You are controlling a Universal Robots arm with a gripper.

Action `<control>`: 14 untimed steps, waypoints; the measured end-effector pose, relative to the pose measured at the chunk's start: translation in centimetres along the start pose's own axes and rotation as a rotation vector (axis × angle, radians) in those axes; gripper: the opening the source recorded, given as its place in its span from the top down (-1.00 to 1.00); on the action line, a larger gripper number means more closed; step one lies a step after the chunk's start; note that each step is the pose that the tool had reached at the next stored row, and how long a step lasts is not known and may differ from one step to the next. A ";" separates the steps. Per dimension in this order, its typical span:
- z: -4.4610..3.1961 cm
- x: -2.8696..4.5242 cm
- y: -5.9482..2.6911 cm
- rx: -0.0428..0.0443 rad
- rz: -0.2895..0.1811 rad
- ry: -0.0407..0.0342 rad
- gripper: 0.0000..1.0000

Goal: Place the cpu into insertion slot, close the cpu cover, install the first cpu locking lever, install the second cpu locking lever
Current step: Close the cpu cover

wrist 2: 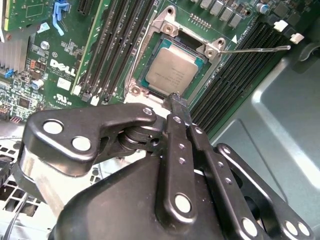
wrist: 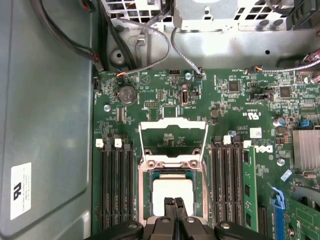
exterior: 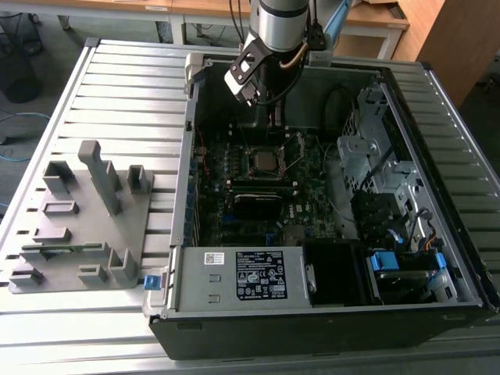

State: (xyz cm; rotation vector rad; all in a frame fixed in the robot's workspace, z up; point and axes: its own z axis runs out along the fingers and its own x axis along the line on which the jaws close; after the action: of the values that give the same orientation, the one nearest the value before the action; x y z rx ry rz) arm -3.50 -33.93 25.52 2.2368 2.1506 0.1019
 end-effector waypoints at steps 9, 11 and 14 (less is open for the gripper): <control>-0.16 0.00 0.01 -0.0001 0.000 0.0002 0.79; -0.16 0.00 0.02 -0.0001 0.000 0.0003 0.79; -0.15 0.01 0.19 0.0000 0.000 0.0001 0.79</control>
State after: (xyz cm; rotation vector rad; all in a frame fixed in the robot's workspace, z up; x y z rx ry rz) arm -3.32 -33.94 25.69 2.2368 2.1507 0.1019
